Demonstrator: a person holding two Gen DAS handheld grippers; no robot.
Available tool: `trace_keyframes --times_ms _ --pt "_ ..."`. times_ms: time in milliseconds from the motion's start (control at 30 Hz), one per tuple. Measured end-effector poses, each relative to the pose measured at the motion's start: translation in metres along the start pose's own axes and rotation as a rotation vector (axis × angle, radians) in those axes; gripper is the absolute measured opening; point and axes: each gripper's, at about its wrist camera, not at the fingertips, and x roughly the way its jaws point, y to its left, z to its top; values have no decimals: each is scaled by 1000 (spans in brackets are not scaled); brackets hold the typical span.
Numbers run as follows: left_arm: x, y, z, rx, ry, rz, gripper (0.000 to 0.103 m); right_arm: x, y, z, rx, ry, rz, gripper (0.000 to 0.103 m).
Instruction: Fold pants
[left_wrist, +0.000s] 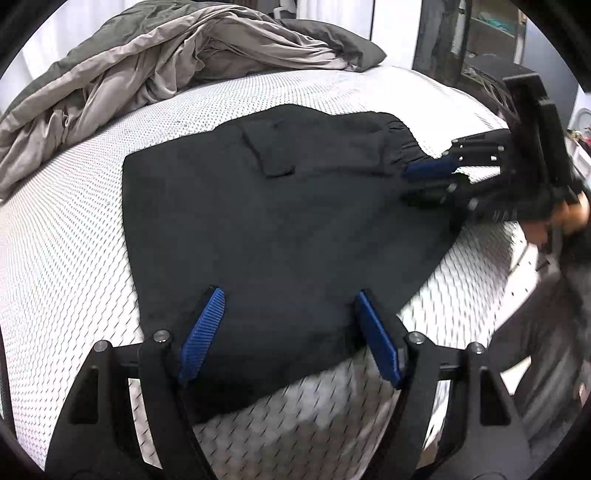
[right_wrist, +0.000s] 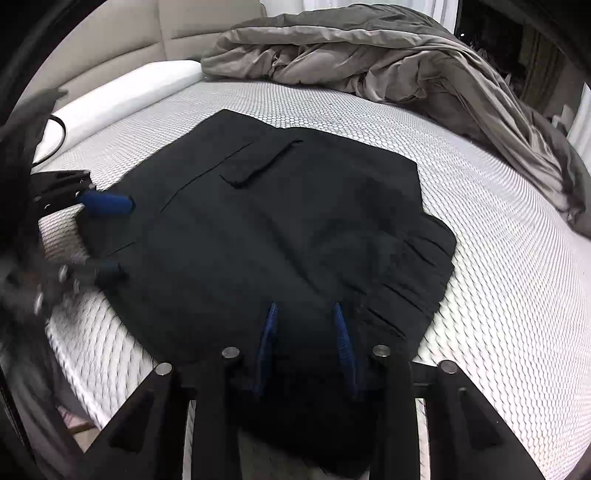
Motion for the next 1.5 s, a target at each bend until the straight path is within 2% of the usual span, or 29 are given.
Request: trace_keyframes --times_ms 100,200,267,300,367,433,500,567,600,633,667,733,767,800,867,900,967,1033,1100,1167,1233,1267,1333,1400,1500 --pt "-10 8 0 -6 -15 16 71 -4 0 8 -8 -13 10 33" --pt "-28 16 10 -45 -100 6 72 -13 -6 12 53 -73 100 34" --pt "-22 21 26 -83 -128 22 72 -26 -5 -3 83 -114 105 35" --pt "-16 21 32 -94 -116 27 72 -14 -1 7 101 -121 105 36" --pt "6 26 40 -108 -62 40 71 3 4 14 121 -95 92 37" --pt "29 28 43 -100 -2 55 71 26 6 19 100 -26 81 37" --pt "29 27 40 -79 -19 50 70 23 3 11 58 -11 55 37" --pt "20 31 31 -80 -12 48 70 13 -6 4 37 -5 -48 36" --pt "15 36 26 -88 -14 42 70 9 -16 -3 28 -5 -96 28" --pt "11 41 19 -102 -14 41 70 6 -24 -9 38 -2 -80 27" --pt "7 43 13 -111 -10 55 68 3 -31 -13 58 -9 -43 28" --pt "-2 47 9 -135 -15 76 57 -3 -27 -11 52 -21 -49 28" --pt "-6 47 9 -146 -20 80 45 -6 -25 -9 57 -29 -51 30" --pt "-13 47 11 -155 -38 67 42 -10 -22 -4 79 -54 -19 30" --pt "-19 45 23 -164 -93 47 42 -12 -17 5 103 -83 31 30" --pt "-16 44 31 -166 -95 46 42 -8 -11 13 112 -89 38 30" --pt "3 42 41 -161 -56 38 41 5 0 25 108 -77 41 30" --pt "25 41 44 -141 -5 63 39 24 11 25 85 -11 43 30" --pt "27 43 41 -125 -8 51 39 34 20 24 26 13 11 30" --pt "16 49 32 -111 -13 39 40 28 12 21 7 24 -14 30" --pt "8 57 21 -125 -11 46 39 16 -13 12 34 47 -130 29" --pt "6 59 17 -136 -9 53 39 11 -25 6 51 47 -127 23" --pt "-3 61 12 -152 -3 61 39 3 -34 3 100 29 -58 23" --pt "-11 59 17 -140 -9 94 39 -3 -32 7 115 14 -60 26" --pt "-21 65 35 -172 -81 105 39 -5 -24 28 158 -35 2 26"
